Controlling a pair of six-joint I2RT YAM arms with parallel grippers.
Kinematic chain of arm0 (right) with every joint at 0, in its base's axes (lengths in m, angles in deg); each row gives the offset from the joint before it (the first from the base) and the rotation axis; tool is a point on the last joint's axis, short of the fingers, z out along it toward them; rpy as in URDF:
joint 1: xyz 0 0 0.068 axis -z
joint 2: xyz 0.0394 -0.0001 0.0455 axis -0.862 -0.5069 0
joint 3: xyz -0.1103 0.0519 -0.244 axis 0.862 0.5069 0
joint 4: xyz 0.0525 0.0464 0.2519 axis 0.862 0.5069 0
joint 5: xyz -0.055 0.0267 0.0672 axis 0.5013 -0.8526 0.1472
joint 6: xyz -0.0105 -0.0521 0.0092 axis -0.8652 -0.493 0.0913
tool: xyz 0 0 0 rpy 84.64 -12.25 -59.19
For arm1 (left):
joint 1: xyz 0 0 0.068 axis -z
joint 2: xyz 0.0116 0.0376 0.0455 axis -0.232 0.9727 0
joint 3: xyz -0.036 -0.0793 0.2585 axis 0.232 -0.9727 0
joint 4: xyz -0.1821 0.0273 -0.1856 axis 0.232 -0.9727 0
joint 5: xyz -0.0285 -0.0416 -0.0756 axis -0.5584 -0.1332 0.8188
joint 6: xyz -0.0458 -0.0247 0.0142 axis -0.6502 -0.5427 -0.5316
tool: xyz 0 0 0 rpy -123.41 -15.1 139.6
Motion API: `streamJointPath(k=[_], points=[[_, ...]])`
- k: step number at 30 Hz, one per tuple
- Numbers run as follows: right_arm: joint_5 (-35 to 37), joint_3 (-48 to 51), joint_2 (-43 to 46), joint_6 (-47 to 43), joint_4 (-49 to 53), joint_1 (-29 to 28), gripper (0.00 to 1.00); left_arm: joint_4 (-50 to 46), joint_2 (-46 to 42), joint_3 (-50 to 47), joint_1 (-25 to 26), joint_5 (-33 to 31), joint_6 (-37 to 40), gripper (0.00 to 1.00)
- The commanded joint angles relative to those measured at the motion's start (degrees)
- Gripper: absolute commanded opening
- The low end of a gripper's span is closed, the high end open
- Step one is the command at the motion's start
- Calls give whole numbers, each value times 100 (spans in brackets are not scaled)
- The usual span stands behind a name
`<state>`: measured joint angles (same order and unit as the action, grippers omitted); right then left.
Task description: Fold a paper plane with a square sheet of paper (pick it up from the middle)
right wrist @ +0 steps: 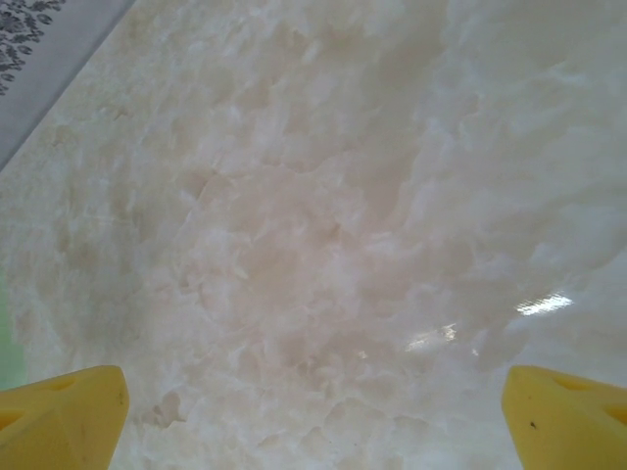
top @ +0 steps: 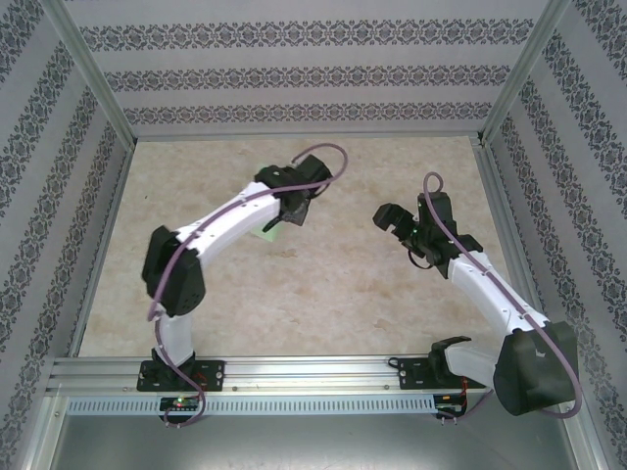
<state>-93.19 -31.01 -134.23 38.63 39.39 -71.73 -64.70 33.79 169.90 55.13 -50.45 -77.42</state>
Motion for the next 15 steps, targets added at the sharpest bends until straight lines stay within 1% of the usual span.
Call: streamJointPath(k=[1, 3, 6, 11, 15], points=[[212, 117, 155, -61, 141, 113, 98, -730, 665, 315, 219, -1870, 88, 3], [240, 238, 206, 5, 110, 167, 98, -742, 1004, 432, 303, -2193, 52, 3], [320, 367, 256, 45, 161, 296, 98, -628, 1421, 551, 418, -2426, 70, 3], [332, 446, 275, 75, 306, 554, 98, -506, 1901, 764, 610, -2002, 23, 4], [333, 423, 246, 114, 394, 647, 98, -272, 2004, 679, 715, -1428, -8, 6]])
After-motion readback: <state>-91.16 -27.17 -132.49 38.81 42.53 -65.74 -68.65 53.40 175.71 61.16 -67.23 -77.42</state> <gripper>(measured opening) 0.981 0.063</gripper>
